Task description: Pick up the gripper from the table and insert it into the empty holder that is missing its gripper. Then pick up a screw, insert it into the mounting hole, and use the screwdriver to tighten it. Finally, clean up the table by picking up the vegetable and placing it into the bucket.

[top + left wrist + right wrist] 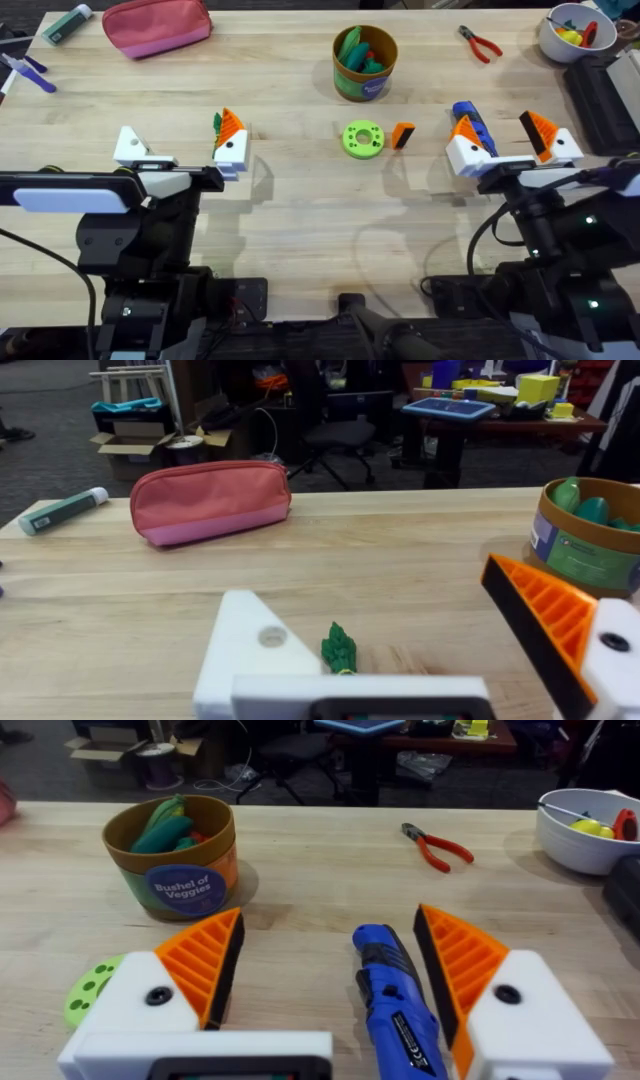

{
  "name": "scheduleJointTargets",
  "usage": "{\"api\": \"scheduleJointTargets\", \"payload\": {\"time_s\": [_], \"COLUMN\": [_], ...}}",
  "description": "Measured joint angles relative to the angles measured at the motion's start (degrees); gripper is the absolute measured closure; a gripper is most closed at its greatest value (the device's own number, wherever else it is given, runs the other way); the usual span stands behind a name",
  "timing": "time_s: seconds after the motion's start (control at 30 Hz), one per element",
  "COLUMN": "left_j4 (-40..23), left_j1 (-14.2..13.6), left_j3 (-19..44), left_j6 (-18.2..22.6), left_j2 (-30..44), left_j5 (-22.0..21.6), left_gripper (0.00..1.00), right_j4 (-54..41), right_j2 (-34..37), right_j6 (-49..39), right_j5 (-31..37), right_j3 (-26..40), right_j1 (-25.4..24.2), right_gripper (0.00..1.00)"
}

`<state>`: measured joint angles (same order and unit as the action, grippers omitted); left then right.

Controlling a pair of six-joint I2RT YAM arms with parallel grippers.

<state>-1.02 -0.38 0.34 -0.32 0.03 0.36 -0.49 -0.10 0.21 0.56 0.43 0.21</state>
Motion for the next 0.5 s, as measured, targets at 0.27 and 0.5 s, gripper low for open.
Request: {"api": "scheduleJointTargets", "payload": {"time_s": [0.27, 0.5], "left_j4": [0.3, 7.3], "left_j1": [0.0, 0.0], "left_j3": [0.0, 0.5], "left_j6": [0.0, 0.1], "left_j2": [0.0, 0.0], "left_j5": [0.0, -0.2], "left_gripper": [0.013, 0.015], "right_j4": [0.1, 2.6], "right_j2": [0.0, 0.0], "right_j6": [0.0, 0.0], "right_j5": [0.0, 0.0], "right_j3": [0.0, 0.7], "right_j1": [0.0, 0.0], "right_gripper": [0.008, 0.008]}}
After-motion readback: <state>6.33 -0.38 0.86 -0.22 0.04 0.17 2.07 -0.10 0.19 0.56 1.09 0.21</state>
